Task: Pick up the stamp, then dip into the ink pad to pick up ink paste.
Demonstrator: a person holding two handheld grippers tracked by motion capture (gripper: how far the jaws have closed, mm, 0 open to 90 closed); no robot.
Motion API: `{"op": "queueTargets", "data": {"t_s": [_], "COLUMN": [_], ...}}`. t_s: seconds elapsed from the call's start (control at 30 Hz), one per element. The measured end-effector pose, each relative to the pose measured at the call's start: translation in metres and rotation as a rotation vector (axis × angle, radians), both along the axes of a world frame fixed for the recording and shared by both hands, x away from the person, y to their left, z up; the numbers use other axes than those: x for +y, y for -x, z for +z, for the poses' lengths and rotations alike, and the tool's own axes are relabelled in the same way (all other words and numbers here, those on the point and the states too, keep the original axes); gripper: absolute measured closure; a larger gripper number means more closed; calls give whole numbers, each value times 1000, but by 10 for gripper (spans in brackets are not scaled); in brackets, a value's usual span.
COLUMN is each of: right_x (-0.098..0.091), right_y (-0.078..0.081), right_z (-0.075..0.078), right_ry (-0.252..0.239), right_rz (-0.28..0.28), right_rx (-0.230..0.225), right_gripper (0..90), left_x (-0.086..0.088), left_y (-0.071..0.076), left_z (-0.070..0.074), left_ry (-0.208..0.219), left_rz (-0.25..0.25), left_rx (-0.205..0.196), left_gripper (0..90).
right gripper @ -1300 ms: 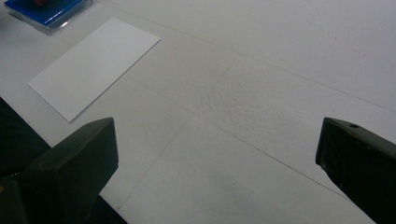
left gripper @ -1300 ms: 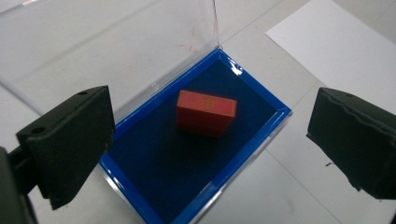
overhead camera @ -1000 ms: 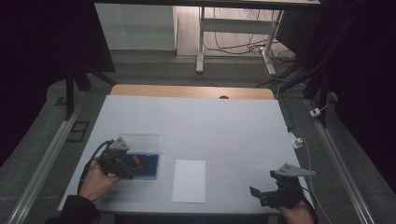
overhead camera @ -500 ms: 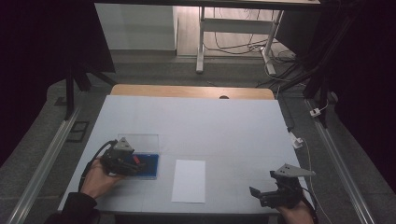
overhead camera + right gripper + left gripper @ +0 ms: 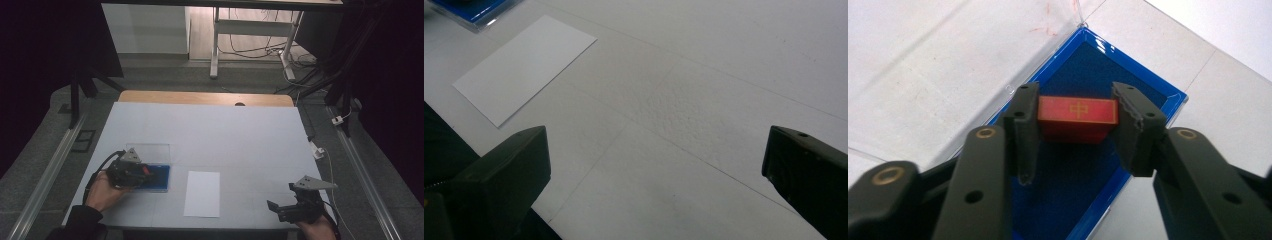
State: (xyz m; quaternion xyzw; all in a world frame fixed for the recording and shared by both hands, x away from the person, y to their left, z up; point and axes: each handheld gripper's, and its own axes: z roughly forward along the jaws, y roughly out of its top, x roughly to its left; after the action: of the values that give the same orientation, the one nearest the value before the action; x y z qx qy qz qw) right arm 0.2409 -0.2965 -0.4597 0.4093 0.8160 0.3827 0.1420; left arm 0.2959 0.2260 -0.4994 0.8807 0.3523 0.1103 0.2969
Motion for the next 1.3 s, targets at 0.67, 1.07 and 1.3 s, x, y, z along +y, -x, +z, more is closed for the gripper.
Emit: {"op": "queueTargets", "data": {"t_s": [0.67,1.07,1.3], "right_x": [1,1,2], "right_y": [1,1,1], "right_z": [0,0,0], "right_ry": [5,9,12], "right_rz": [6,9,11], "right_rx": [-2,-6,-3], "right_gripper": [0,0,0], "left_x": [0,-5,-9], "left_y": [3,7,3], "left_z": [10,20,18], "left_ry": [37,43,43], "left_rz": [28,37,41], "left_rx": [-11,-36,-23], "left_gripper": [583,582,582]}}
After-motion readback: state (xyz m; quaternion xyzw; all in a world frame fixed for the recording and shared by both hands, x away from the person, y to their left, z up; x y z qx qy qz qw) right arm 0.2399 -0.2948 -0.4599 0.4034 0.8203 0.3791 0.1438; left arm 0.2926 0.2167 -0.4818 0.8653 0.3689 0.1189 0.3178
